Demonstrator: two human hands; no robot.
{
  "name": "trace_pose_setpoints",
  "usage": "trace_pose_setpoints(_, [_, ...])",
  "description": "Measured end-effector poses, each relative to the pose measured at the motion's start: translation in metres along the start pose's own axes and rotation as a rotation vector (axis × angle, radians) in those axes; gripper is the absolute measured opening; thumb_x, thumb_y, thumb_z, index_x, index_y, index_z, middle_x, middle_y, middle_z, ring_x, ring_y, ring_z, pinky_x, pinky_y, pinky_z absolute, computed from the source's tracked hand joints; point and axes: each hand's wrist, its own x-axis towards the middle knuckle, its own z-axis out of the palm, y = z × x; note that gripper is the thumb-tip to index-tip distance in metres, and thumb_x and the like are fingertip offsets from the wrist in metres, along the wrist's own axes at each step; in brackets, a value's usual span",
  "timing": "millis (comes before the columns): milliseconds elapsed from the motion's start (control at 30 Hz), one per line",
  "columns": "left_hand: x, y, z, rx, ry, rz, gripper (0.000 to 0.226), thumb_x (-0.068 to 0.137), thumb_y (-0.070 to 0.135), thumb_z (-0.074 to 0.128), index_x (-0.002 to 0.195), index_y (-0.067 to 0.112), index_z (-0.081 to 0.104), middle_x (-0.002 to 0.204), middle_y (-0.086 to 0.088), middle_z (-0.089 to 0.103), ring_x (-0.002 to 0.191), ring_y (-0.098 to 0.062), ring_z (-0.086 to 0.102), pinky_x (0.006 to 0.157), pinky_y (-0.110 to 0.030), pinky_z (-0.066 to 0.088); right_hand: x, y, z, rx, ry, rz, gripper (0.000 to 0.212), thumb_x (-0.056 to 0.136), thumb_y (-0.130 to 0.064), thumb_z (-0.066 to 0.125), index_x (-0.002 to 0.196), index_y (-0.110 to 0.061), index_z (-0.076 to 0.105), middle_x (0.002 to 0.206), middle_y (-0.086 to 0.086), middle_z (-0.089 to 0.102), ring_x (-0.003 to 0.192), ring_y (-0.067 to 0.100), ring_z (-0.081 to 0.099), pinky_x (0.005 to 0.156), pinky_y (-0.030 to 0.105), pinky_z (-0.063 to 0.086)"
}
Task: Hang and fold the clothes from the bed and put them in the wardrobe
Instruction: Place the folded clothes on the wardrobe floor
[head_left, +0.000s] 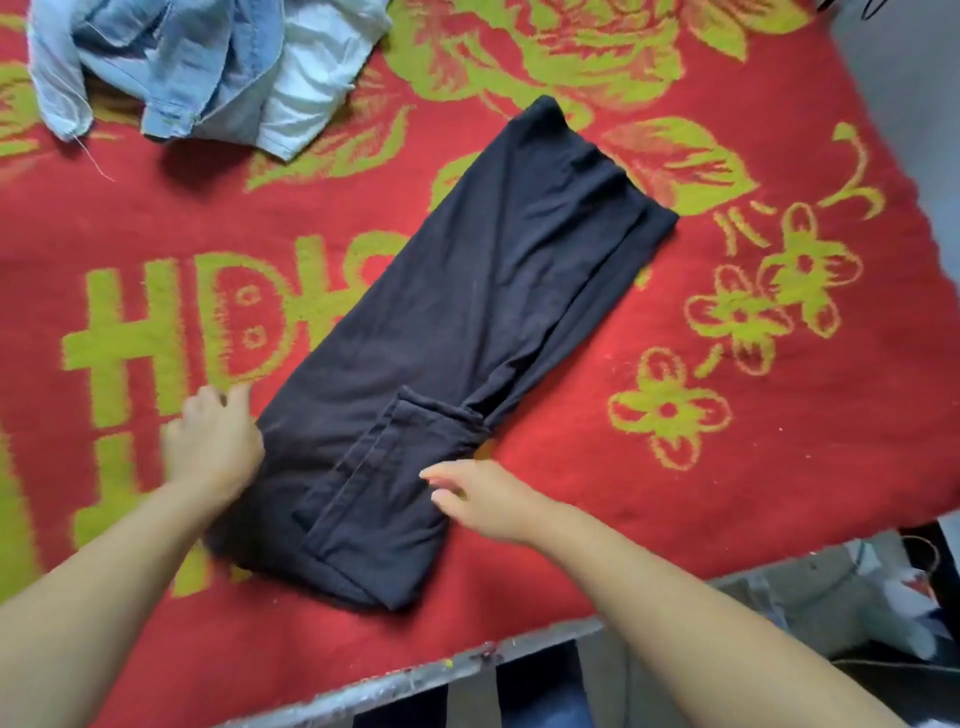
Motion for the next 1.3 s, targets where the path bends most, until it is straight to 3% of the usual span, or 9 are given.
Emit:
trace_pose_setpoints(133, [-0.016,0.124,-0.017,-0.201,0.061,0.584,0.019,0.088,0.010,0.053,0.106,0.007,0.060,0.101,-0.013,0.056,0.098,-0.037,0.052,0.076,-0.048,0.045,0.014,0.073,-0.117,0.238,0.430,0.309,0.029,0.093,0.002,0.042,0.113,0.000,0.063,0.111,0.022,0.068,0.083,0.024,0.067,0.072,0.022,0.051])
trace_pose_setpoints(200, [-0.025,0.186,-0.013,-0.302,0.053,0.696,0.020,0.093,0.014,0.046,0.109,0.011,0.058,0.103,-0.008,0.055,0.100,-0.031,0.051,0.077,-0.045,0.044,0.020,0.113,-0.175,0.388,0.529,0.414,0.034,0.093,0.006,0.032,0.114,0.005,0.059,0.110,0.028,0.065,0.062,0.012,0.063,0.053,0.017,0.048])
trace_pose_setpoints(367, [-0.018,0.274,0.023,-0.150,0.002,0.442,0.032,0.097,0.024,0.042,0.128,0.016,0.041,0.117,-0.004,0.046,0.108,-0.024,0.047,0.076,-0.037,0.045,0.049,0.198,-0.286,0.391,0.765,0.470,0.037,0.094,0.002,0.033,0.123,-0.001,0.056,0.113,0.019,0.058,0.072,0.016,0.062,0.046,0.017,0.050])
trace_pose_setpoints(500, [-0.014,0.280,0.048,-0.280,0.071,0.322,0.023,0.095,0.021,0.049,0.117,0.014,0.051,0.107,-0.004,0.052,0.098,-0.026,0.053,0.072,-0.041,0.046,0.096,0.231,-0.329,0.293,0.736,0.412,0.036,0.095,-0.008,0.042,0.130,-0.006,0.049,0.107,0.007,0.054,0.088,0.020,0.058,0.063,0.031,0.052])
trace_pose_setpoints(667, [-0.023,0.272,0.061,-0.497,0.206,0.174,0.008,0.092,0.017,0.059,0.092,0.009,0.058,0.087,-0.005,0.056,0.079,-0.028,0.056,0.065,-0.041,0.046,0.128,0.243,-0.341,-0.077,0.678,0.415,0.031,0.092,-0.029,0.057,0.114,-0.008,0.063,0.116,0.013,0.066,0.109,0.031,0.060,0.091,0.034,0.044])
trace_pose_setpoints(933, [-0.047,0.282,0.053,-0.574,0.284,0.394,0.024,0.093,0.027,0.045,0.085,0.009,0.059,0.076,0.002,0.051,0.069,-0.009,0.041,0.063,-0.022,0.036,0.098,0.228,-0.378,-0.113,0.717,0.399,0.026,0.083,-0.026,0.049,0.062,-0.011,0.051,0.091,0.028,0.067,0.084,0.040,0.062,0.074,0.040,0.048])
trace_pose_setpoints(1100, [-0.048,0.291,0.068,-0.349,0.025,0.502,0.016,0.091,0.022,0.060,0.100,0.010,0.065,0.090,-0.005,0.058,0.084,-0.025,0.056,0.076,-0.041,0.048,0.078,0.267,-0.358,-0.212,0.546,0.464,0.016,0.092,-0.023,0.053,0.087,-0.009,0.058,0.106,0.025,0.065,0.099,0.038,0.061,0.083,0.038,0.046])
trace_pose_setpoints(1200, [-0.053,0.284,0.065,-0.379,0.028,0.561,0.027,0.090,0.024,0.060,0.112,0.010,0.065,0.099,-0.006,0.060,0.088,-0.026,0.057,0.079,-0.040,0.050,0.076,0.269,-0.334,-0.217,0.677,0.498,0.041,0.094,-0.027,0.054,0.129,-0.009,0.047,0.133,0.021,0.048,0.122,0.038,0.046,0.098,0.044,0.038])
trace_pose_setpoints(1300, [-0.060,0.249,0.046,-0.421,0.085,0.518,0.040,0.090,0.030,0.044,0.116,0.008,0.064,0.104,-0.007,0.061,0.090,-0.028,0.058,0.079,-0.041,0.050,0.060,0.237,-0.293,-0.394,0.774,0.289,0.056,0.091,-0.019,0.055,0.143,-0.010,0.036,0.145,0.020,0.034,0.133,0.038,0.033,0.103,0.050,0.032])
